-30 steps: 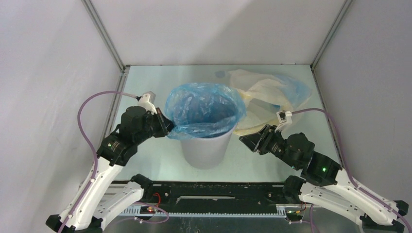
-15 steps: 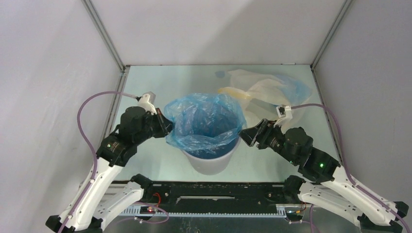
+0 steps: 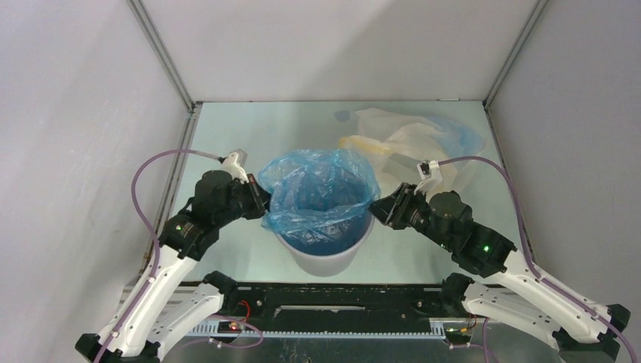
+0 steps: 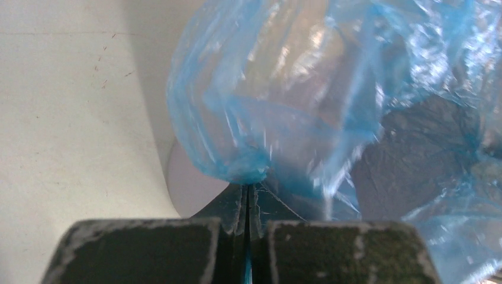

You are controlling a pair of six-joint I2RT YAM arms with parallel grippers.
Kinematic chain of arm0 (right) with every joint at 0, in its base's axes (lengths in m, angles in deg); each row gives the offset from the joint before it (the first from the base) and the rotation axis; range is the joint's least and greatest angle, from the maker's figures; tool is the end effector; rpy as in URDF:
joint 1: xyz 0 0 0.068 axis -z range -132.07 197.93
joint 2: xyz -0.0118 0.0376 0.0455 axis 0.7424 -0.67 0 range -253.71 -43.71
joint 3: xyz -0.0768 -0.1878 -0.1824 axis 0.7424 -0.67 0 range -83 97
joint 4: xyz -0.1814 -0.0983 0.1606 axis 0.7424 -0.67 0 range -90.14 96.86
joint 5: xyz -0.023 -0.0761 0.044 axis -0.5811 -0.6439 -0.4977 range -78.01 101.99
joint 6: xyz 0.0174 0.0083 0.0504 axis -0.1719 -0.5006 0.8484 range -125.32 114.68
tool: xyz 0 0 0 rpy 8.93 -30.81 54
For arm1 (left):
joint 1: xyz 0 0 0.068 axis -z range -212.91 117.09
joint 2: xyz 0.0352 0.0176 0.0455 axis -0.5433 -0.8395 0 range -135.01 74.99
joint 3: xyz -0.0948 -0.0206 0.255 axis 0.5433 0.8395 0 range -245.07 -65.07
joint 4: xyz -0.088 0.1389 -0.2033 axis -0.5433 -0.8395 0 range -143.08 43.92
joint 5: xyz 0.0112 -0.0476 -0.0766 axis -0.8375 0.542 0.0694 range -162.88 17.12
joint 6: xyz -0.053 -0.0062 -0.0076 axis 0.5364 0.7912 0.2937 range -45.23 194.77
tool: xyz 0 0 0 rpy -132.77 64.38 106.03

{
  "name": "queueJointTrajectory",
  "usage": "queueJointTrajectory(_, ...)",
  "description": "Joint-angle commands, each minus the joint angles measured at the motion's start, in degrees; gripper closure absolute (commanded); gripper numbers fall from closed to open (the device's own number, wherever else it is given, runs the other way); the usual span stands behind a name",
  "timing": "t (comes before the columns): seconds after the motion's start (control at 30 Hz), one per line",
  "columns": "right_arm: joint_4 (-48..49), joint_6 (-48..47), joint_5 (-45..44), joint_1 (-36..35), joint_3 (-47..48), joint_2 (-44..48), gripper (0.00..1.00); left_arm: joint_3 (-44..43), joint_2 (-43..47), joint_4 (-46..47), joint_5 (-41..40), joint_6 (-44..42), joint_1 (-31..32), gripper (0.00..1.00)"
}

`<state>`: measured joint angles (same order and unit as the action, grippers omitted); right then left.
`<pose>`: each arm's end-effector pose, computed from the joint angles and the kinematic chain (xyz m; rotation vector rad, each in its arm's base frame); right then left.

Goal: Put the trash bags into the trash bin

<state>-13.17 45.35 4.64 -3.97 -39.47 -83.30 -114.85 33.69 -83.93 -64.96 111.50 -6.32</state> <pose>0.1034 0.1246 0.3281 0.0753 2.0043 1.0954 0.1322 -0.0717 0.3297 -0.1048 2.1805 -0.7980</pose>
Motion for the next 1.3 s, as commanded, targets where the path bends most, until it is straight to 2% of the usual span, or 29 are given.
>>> queueJointTrajectory(0.0, 5.98, -0.41, 1.57, -0.23, 2.0, -1.57, 0.76, 0.12, -0.75, 5.45, 4.08, 2.25, 0.24, 1.0)
queueJointTrajectory(0.17, 9.03, -2.14, -2.26, 1.24, 2.59, -3.89, 0.82, -1.64, -3.19, 6.2, 1.26, 0.99, -0.98, 1.0)
queueJointTrajectory(0.23, 9.61, -2.06, -2.43, 3.07, 3.17, -5.52, 0.87, -2.62, -4.5, 6.58, 1.75, 0.51, -2.34, 1.0)
queueJointTrajectory(0.43, 13.4, -2.25, -1.77, 7.36, 6.98, -12.14, 0.94, -6.1, -9.69, 8.69, 4.09, -1.4, -6.25, 1.0)
queueJointTrajectory(0.67, 11.26, -5.29, -3.61, 10.47, 15.15, -21.02, 0.91, -11.2, -16.59, 8.92, 10.13, -3.31, -14.43, 1.0)
queueJointTrajectory(0.73, 11.28, -5.9, -3.09, 11.39, 15.55, -22.39, 0.86, -11.93, -17.57, 9.01, 11.53, -3.54, -15.33, 1.0)
queueJointTrajectory(0.9, 12.16, -6.77, 0.4, 13.59, 15.62, -22.28, 0.65, -13.23, -18.0, 8.81, 13.4, -3.91, -15.69, 1.0)
queueJointTrajectory(1.0, 10.56, -7.37, 1.12, 14.37, 15.58, -20.66, 0.57, -12.93, -16.6, 8.68, 14.22, -3.15, -15.69, 1.0)
queueJointTrajectory(1.17, 6.07, -9.62, 2.79, 15.0, 15.58, -16.26, 0.28, -10.62, -13.31, 9.07, 16.69, -1.2, -15.68, 0.99)
queueJointTrajectory(1.27, 3.74, -10.85, 4.97, 15.76, 15.58, -13.48, 0.27, -9.21, -11.26, 9.32, 18.75, 0.03, -15.67, 0.99)
